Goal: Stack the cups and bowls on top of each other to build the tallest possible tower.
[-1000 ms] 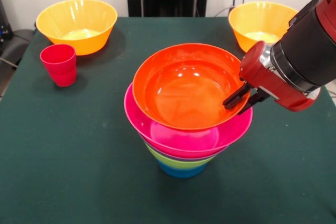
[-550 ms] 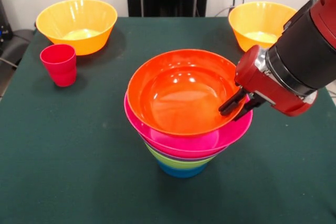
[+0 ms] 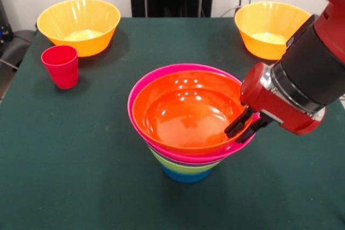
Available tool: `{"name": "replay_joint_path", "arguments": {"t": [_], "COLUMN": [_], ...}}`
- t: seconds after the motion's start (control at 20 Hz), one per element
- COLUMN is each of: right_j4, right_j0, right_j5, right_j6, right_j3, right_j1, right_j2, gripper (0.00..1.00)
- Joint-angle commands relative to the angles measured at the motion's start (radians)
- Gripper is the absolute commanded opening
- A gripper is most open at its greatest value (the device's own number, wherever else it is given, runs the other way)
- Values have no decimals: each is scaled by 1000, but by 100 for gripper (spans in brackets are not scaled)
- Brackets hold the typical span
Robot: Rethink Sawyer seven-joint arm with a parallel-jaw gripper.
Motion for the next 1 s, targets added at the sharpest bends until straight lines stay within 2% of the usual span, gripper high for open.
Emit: {"name": "replay_joint_path", "arguments": {"t": [0.05, 0.85, 0.95, 1.0], "right_j4": [7, -2, -6, -12], "right_j0": [-27, 0, 12, 28], "right_j5": [-75, -125, -140, -163], "right_j6": [199, 203, 202, 201], "right_j3": [45, 164, 206, 262], "right_j1": [34, -4, -25, -52], "right_j2": [43, 73, 80, 91], "gripper": [0, 0, 0, 0]}}
